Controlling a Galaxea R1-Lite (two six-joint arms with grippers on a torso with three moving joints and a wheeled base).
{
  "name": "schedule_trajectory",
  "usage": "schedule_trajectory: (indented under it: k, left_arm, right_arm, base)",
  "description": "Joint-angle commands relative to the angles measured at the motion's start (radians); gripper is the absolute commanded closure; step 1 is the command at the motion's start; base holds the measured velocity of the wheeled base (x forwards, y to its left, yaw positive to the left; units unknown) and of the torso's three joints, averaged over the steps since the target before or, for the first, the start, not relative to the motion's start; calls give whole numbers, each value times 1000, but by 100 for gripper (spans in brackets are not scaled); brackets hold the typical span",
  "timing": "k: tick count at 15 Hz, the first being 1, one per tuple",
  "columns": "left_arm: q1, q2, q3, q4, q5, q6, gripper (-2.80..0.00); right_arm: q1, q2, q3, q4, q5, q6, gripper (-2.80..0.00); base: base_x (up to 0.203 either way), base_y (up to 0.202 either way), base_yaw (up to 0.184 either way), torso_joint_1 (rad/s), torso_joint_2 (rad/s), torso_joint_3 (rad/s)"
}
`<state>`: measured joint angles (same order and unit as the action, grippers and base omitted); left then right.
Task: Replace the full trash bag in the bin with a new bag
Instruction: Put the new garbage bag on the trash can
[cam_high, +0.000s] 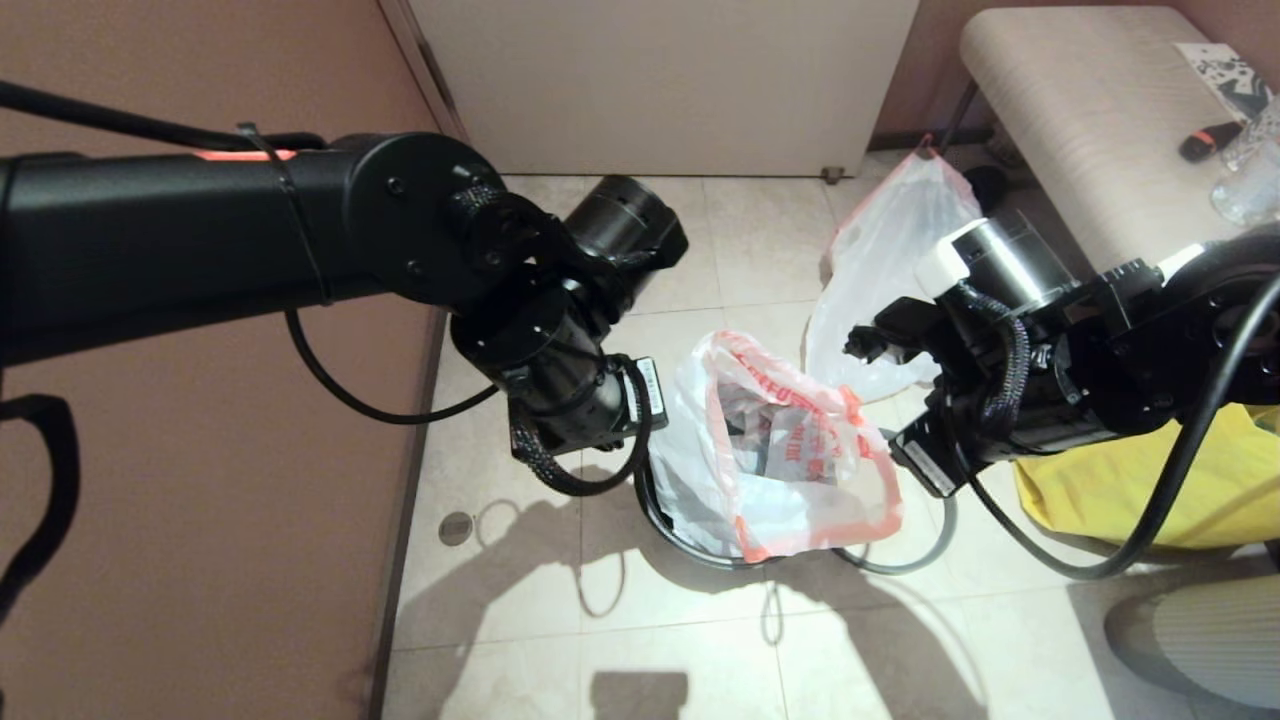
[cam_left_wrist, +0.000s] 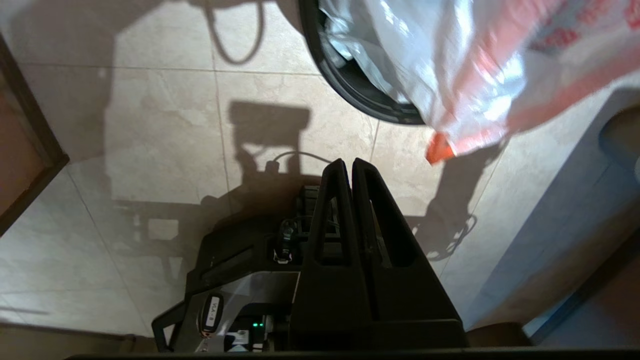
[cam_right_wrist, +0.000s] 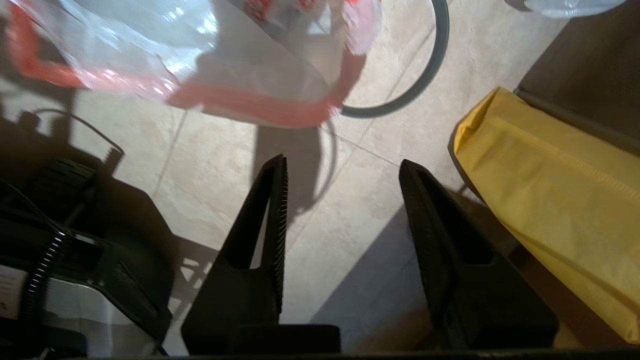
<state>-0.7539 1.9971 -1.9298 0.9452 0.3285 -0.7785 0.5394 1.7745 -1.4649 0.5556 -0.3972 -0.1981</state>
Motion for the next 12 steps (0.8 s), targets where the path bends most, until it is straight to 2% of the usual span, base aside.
schedule_trajectory:
  k: [1,3,5,7,10,12]
  left_arm:
    - [-44,38,-16,9,6,-1,0]
    - [-62,67,-22,-36,26,53,0]
    - [-68,80,-21,-77,26,74,0]
    - [-88,69,-21,-78,26,74,0]
    - [-95,73,-21,-92,21,90,0]
    - [-103,84,-21,-133,-13,95,0]
  right_arm:
    - [-38,18,8,12,-2,-33,0]
    - [-78,40,26,7,30,-93,0]
    - [-129,91,7,-10,148,-111,0]
    - [-170,118,-20,-24,214,-124,0]
    - [-177,111,25,-16,228,-174,0]
    - [-184,129,45,-17,241,-219,0]
  base:
    - [0,0,0,0,0,0]
    - [0,0,0,0,0,0]
    - [0,0,0,0,0,0]
    - [0,0,0,0,0,0]
    - [0,0,0,0,0,0]
    - [0,0,0,0,0,0]
